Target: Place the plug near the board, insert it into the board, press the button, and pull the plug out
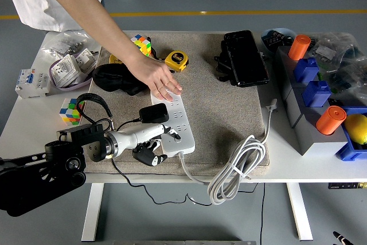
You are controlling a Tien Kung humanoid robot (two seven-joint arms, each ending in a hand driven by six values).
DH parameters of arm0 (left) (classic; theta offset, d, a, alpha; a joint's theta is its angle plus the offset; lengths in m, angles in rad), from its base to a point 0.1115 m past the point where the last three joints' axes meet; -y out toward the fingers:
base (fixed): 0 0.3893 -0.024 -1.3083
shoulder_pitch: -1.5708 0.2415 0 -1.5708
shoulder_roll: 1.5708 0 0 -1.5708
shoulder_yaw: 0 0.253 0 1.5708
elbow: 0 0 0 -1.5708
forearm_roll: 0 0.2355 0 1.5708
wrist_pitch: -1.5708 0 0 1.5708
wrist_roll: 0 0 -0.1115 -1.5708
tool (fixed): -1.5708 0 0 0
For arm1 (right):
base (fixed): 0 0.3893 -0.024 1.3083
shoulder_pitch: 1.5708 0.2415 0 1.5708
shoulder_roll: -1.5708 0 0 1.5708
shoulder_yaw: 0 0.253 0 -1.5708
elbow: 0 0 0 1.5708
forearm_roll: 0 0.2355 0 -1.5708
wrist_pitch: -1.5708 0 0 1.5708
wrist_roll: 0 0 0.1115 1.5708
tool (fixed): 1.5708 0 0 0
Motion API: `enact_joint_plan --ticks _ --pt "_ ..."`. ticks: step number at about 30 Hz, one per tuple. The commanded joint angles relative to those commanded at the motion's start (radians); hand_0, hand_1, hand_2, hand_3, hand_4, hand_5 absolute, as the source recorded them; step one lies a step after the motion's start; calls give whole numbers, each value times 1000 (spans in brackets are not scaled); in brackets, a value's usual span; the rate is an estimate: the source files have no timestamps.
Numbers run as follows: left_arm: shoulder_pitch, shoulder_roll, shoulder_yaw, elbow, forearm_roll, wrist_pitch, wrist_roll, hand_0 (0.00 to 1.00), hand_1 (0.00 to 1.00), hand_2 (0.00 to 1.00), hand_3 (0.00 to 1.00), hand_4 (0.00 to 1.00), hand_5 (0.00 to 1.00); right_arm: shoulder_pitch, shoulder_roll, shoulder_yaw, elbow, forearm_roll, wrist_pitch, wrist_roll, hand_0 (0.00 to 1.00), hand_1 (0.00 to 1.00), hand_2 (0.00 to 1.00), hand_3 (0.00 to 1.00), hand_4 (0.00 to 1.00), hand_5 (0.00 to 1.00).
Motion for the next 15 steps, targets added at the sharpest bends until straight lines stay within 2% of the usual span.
enact_joint_plan --ticks 15 --pt "-12 6 29 7 -18 -7 7 54 40 87 824 615 2 3 -2 -7 1 1 0 0 654 703 709 631 923 521"
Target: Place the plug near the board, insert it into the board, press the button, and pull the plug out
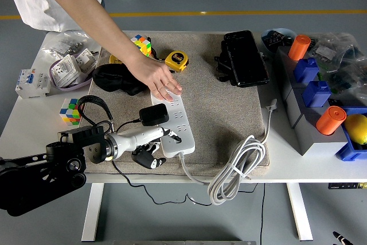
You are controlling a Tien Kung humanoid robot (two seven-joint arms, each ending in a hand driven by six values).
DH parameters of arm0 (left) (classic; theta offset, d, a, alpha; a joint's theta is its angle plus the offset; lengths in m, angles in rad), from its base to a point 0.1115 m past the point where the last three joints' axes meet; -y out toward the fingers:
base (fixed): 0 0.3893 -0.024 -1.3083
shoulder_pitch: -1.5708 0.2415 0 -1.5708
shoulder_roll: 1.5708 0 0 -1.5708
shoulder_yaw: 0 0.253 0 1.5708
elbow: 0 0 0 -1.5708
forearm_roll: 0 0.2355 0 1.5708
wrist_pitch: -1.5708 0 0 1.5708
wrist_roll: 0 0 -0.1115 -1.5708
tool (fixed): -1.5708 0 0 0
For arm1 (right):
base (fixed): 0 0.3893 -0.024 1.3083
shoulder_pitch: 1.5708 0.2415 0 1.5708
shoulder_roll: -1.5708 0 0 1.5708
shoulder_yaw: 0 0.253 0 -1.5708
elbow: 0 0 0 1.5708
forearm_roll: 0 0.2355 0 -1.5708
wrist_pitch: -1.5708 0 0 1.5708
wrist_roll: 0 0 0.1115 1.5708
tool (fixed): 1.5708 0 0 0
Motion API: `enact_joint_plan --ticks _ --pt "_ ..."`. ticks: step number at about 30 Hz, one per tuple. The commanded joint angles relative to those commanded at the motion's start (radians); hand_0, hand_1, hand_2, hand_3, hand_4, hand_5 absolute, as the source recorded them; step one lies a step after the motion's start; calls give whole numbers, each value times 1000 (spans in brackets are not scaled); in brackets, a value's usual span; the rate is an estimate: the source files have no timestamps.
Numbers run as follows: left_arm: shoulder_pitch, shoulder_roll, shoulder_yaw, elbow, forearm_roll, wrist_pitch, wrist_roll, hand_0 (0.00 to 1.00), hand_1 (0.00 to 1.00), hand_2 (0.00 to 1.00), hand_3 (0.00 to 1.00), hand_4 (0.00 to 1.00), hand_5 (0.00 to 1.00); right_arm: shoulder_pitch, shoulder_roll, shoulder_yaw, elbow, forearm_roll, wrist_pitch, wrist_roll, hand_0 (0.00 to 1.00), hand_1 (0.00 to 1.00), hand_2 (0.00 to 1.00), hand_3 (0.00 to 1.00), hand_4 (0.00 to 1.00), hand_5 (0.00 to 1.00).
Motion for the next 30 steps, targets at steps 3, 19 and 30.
enact_joint_plan --ticks 3,19,30 --pt "4 2 -25 -7 0 10 -12 54 40 87 824 615 2 2 -1 -3 0 1 0 -1 654 703 709 631 923 521" --pt "132 -36 -261 49 -49 297 -242 322 417 515 602 972 327 2 1 -21 -1 2 0 -1 654 703 709 632 923 521" --pt "132 -87 -248 127 132 389 -156 663 677 660 703 998 449 -6 4 -19 1 3 -1 1 654 703 709 632 923 521"
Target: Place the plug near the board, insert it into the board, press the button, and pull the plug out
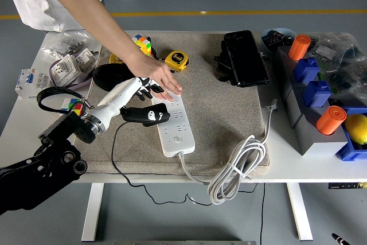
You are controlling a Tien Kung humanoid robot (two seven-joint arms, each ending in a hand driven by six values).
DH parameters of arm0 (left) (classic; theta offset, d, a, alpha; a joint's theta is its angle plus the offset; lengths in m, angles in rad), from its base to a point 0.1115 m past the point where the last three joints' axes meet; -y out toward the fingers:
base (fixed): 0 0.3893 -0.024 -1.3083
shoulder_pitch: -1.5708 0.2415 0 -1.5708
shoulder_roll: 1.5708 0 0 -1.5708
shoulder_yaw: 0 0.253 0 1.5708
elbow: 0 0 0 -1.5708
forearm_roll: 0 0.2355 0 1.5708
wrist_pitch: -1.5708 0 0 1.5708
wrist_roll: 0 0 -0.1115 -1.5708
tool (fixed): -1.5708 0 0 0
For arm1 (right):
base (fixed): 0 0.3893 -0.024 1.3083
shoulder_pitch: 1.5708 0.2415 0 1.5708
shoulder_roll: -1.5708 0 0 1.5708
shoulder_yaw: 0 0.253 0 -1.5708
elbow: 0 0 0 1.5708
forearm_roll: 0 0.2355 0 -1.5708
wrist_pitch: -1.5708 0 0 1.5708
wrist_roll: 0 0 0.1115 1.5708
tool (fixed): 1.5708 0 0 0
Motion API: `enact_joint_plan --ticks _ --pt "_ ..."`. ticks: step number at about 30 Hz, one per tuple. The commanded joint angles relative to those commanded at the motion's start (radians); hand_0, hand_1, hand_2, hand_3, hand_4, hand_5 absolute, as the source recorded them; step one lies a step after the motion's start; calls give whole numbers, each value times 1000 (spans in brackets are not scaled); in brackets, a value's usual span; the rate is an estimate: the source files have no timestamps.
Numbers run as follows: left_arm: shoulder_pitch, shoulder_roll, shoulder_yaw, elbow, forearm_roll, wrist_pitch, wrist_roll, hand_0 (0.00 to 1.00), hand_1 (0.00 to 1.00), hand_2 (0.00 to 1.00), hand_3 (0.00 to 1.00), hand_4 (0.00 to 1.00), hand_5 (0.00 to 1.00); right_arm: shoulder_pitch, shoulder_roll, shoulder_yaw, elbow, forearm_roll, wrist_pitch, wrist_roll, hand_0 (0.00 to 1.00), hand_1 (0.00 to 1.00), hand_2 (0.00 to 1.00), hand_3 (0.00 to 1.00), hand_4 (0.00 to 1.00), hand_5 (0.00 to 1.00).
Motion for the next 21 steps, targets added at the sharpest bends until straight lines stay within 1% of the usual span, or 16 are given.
enact_joint_plan --ticks 4,9,10,16,17,21 --pt "-7 -14 7 27 59 -13 47 660 676 658 697 998 436 -1 2 1 -1 2 0 0 654 703 709 632 923 521" --pt "-18 -24 19 52 76 -17 66 660 676 658 697 998 436 -2 1 5 -2 2 0 0 654 703 709 632 923 521" --pt "-19 -26 21 56 81 -19 70 614 636 622 679 998 430 -2 1 6 -2 2 0 0 654 703 709 632 923 521" --pt "-29 -37 37 78 101 -24 82 614 636 622 679 998 430 -5 1 7 -2 2 0 0 654 703 709 632 923 521" --pt "-31 -38 40 81 105 -25 83 555 593 594 636 998 425 -5 1 7 -2 2 0 0 654 703 709 632 924 522" --pt "-35 -45 52 98 103 -23 86 555 593 594 636 998 425 -4 2 7 0 1 -1 1 654 703 709 632 924 522"
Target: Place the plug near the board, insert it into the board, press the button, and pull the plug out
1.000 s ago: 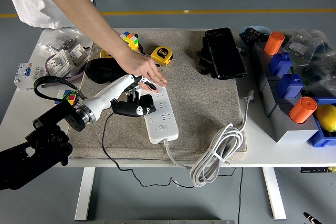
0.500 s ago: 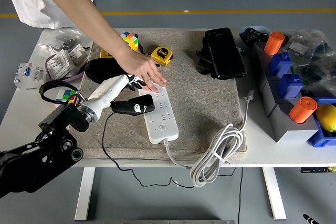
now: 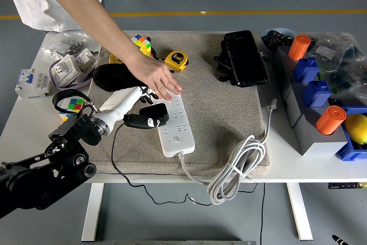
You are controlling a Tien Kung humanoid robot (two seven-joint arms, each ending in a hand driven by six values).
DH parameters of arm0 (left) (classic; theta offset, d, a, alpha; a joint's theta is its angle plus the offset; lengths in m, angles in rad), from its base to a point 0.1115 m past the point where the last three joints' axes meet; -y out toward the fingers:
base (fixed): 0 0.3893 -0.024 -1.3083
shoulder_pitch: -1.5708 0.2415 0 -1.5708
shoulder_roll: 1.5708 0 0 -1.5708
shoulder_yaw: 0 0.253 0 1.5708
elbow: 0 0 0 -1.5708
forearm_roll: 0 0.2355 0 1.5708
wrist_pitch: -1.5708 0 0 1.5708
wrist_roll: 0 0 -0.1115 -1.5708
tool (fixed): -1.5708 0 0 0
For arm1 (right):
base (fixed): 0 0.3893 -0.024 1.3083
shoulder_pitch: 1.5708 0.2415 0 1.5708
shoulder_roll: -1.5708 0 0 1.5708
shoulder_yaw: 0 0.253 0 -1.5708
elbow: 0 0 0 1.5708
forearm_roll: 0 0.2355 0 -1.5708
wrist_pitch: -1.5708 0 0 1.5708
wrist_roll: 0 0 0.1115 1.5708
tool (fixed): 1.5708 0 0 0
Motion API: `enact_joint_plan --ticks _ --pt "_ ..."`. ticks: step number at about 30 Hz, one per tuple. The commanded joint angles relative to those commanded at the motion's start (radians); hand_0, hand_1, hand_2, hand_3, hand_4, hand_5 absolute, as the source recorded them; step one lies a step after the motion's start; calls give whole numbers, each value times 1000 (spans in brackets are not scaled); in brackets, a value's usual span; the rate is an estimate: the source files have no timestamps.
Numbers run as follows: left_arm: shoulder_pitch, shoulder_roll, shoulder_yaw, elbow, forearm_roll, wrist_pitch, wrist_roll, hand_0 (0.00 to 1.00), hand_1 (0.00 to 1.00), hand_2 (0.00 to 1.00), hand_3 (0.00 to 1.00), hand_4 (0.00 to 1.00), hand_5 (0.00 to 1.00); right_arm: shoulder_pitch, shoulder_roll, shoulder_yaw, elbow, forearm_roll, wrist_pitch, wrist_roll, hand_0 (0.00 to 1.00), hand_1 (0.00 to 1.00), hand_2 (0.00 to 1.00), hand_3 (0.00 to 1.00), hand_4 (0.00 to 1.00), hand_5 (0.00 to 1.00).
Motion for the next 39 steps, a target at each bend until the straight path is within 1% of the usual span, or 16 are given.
enact_joint_plan --ticks 1,2,4,6,7,12,13,19,20,24,25,30,31,32,36,39 --pt "-3 -2 6 5 2 2 -1 555 593 594 636 998 425 0 0 1 0 0 0 0 654 703 709 632 924 522" --pt "-5 -4 11 8 1 4 -1 515 560 572 599 998 385 1 0 2 0 0 0 0 654 703 709 633 924 522" --pt "-8 -6 17 13 -4 14 -7 515 560 572 599 998 385 1 0 3 0 0 0 0 654 703 709 633 924 522" --pt "-12 -11 22 21 -2 14 -8 515 560 572 599 998 385 1 0 3 0 0 -1 0 654 703 709 633 924 522" --pt "-13 -12 23 24 -4 15 -9 467 522 518 564 970 335 1 0 4 0 0 -1 0 654 703 709 632 924 522" --pt "-21 -23 31 40 -1 33 -20 467 522 518 564 970 335 1 -1 2 0 0 -1 0 654 703 709 632 924 522" --pt "-24 -26 34 44 4 34 -19 416 475 499 555 887 267 1 -1 2 0 0 0 0 654 703 709 632 923 521" --pt "-35 -39 43 71 1 45 -28 416 475 499 555 887 267 3 -1 0 0 1 -1 1 654 703 709 632 923 521" --pt "-39 -43 46 79 4 50 -33 348 449 484 544 812 158 4 -1 0 0 1 -1 1 654 703 709 633 923 521" --pt "-47 -51 52 96 11 79 -60 348 449 484 544 812 158 5 -2 2 0 1 -2 2 654 703 709 633 923 521" --pt "-48 -52 54 99 12 86 -66 265 342 373 519 727 77 5 -2 2 0 2 -2 2 653 702 709 633 923 521" --pt "-57 -56 71 117 24 103 -69 265 342 373 519 727 77 5 -2 1 0 3 -2 2 653 702 709 633 923 521" --pt "-58 -55 72 120 24 100 -66 265 342 373 519 727 77 5 -2 1 0 3 -2 3 653 702 709 633 923 521" --pt "-58 -55 73 122 24 98 -64 238 320 350 509 704 53 5 -2 0 1 3 -2 3 655 702 709 632 923 521" --pt "-56 -51 73 123 27 89 -60 238 320 350 509 704 53 4 -3 -1 1 3 -2 4 655 702 709 632 923 521" --pt "-52 -47 68 117 25 95 -70 228 320 336 496 705 64 4 -4 -4 1 4 -2 4 655 702 708 632 923 521"
